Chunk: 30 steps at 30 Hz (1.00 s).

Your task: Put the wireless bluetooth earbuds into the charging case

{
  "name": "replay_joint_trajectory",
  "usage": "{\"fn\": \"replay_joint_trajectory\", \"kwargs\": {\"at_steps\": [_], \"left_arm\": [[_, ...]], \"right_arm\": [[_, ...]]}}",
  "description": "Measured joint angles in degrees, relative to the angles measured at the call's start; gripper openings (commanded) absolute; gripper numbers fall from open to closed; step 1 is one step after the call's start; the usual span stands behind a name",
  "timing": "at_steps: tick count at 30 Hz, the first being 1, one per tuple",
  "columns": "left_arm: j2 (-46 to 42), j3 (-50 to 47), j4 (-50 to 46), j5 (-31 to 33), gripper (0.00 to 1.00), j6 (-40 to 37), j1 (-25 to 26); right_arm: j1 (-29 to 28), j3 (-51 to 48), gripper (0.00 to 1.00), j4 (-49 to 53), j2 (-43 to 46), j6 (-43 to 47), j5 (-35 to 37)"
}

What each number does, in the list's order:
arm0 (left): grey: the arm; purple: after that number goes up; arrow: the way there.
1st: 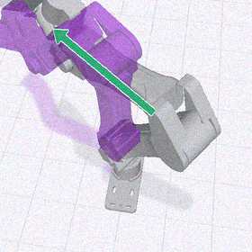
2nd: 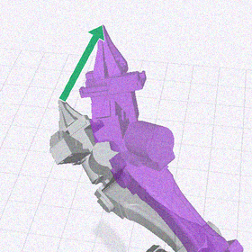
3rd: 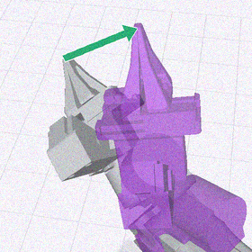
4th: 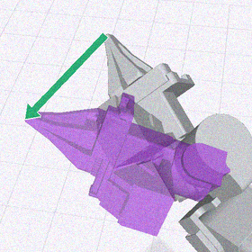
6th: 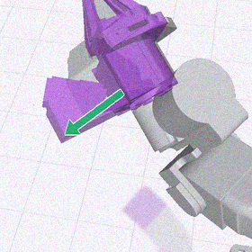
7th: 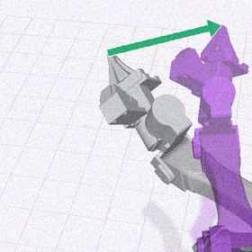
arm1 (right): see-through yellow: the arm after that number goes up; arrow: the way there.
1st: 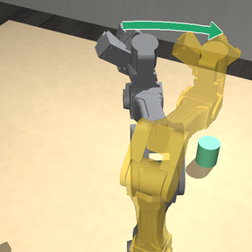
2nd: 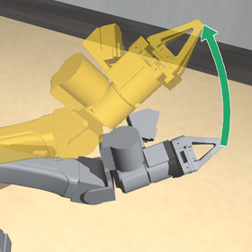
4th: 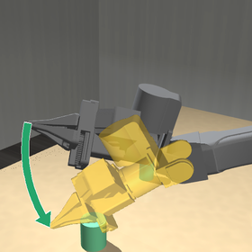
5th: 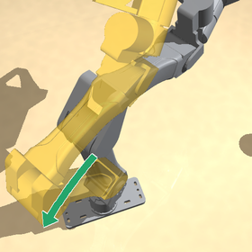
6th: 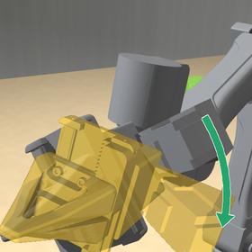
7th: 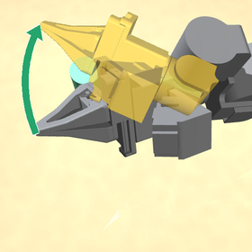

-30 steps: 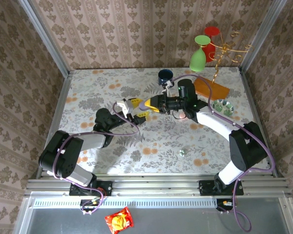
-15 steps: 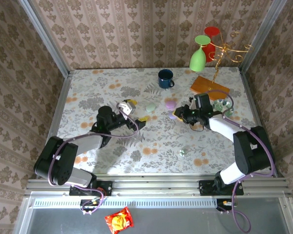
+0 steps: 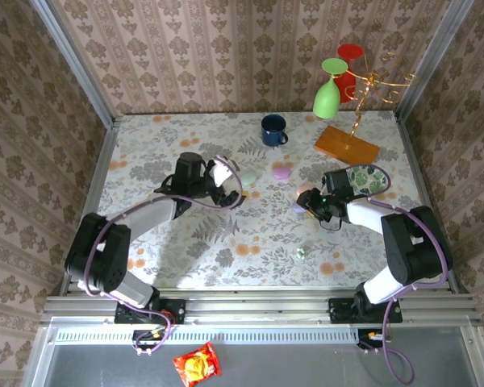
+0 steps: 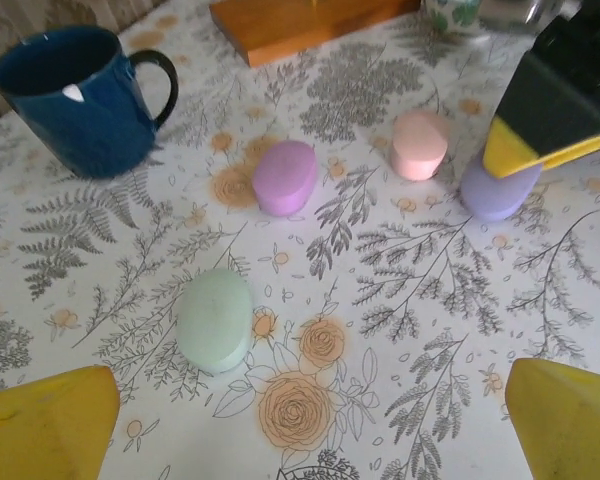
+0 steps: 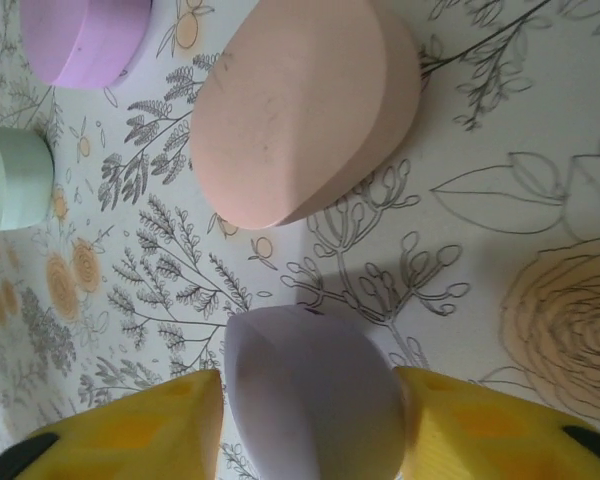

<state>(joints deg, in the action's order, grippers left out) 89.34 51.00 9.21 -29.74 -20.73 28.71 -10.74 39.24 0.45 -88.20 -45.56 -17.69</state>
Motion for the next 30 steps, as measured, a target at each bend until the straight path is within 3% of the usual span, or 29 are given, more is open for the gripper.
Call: {"fn": "replay_joint_trajectory", "kwargs": {"at_steps": [4, 11, 24, 27, 30], "left_arm": [[5.4, 6.6, -7.4, 2.2, 0.97, -2.1, 0.9], [17.2, 22.0, -19.2, 7.1, 0.96, -3.3, 1.6], [36.1, 45.9, -39.0, 14.7, 0.88, -5.6, 3.9], [39.4, 49.2, -42.3, 16.2, 0.81, -6.0, 4.2], [40.6, 50.7, -44.0, 17.4, 0.62, -6.8, 4.3]], "right_arm": [[0.0, 0.0, 0.69, 3.6, 4.9, 1.9, 3.7], [0.0, 0.0, 0.7, 7.6, 14.1, 4.8, 7.6], [0.0, 0.0, 0.7, 9.1, 15.2, 6.9, 8.3], [0.0, 0.0, 0.7, 9.1, 15.2, 7.1, 8.3], [0.0, 0.0, 0.69, 9.1, 15.2, 7.5, 8.3]]}}
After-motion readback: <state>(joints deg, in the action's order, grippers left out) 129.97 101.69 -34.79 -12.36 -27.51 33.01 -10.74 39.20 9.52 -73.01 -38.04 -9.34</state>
